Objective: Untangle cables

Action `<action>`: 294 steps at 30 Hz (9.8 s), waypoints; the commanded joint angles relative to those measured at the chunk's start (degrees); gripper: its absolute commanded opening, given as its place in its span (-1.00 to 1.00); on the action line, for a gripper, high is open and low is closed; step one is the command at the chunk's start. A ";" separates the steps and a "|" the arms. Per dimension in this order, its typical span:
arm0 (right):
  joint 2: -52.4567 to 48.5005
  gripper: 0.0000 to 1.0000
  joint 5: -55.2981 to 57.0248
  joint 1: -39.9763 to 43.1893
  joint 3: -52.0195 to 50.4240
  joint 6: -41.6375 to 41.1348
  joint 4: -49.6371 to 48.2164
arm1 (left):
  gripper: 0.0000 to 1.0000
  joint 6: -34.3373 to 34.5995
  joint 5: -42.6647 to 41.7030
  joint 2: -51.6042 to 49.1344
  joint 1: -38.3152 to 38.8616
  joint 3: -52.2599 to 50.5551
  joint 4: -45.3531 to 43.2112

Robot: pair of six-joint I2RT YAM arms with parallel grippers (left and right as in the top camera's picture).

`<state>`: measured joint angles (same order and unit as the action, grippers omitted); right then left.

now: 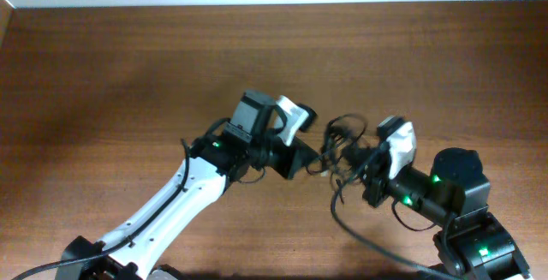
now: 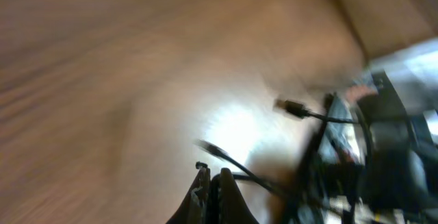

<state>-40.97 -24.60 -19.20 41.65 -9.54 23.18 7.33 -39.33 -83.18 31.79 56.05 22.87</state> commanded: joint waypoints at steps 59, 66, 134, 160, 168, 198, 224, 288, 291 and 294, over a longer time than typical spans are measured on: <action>-34.51 -0.92 -12.90 -10.49 3.06 -5.01 -6.58 | -1.00 62.97 -0.35 0.66 -13.09 0.15 6.71; -2.78 -0.92 -19.28 6.19 3.04 1.84 4.24 | -0.75 43.63 46.69 0.63 -17.25 0.15 9.90; 11.19 0.97 3.54 5.40 2.71 1.81 14.58 | -1.00 43.56 26.01 0.63 -9.16 0.15 15.32; -27.98 0.06 -21.31 5.35 2.71 -10.34 11.34 | 0.11 38.42 39.63 2.27 -15.30 1.44 25.75; -28.83 -0.35 -21.33 5.33 2.71 -9.11 18.73 | 0.89 55.67 39.41 -10.19 -15.30 0.98 17.86; -28.83 0.44 -34.80 5.33 2.71 6.40 20.13 | -1.00 46.07 11.50 -4.46 -20.83 1.22 10.95; -29.07 -0.71 29.22 -6.56 2.71 -26.95 10.58 | -1.00 13.35 -17.33 0.07 -8.79 1.20 -10.51; -30.99 -0.55 11.56 -6.67 19.39 -17.11 29.70 | -1.00 18.56 37.68 20.31 5.92 1.49 -5.77; -30.99 -0.52 18.97 -6.60 19.39 -17.55 33.73 | -1.00 18.69 29.94 20.31 5.92 1.49 -10.49; -30.97 -0.63 23.89 -6.56 19.43 -18.62 33.40 | -1.00 17.27 29.59 20.24 5.92 1.46 -8.61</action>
<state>-71.75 -7.66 -25.65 61.91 -28.25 56.14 24.08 -11.31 -64.29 38.54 54.94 14.44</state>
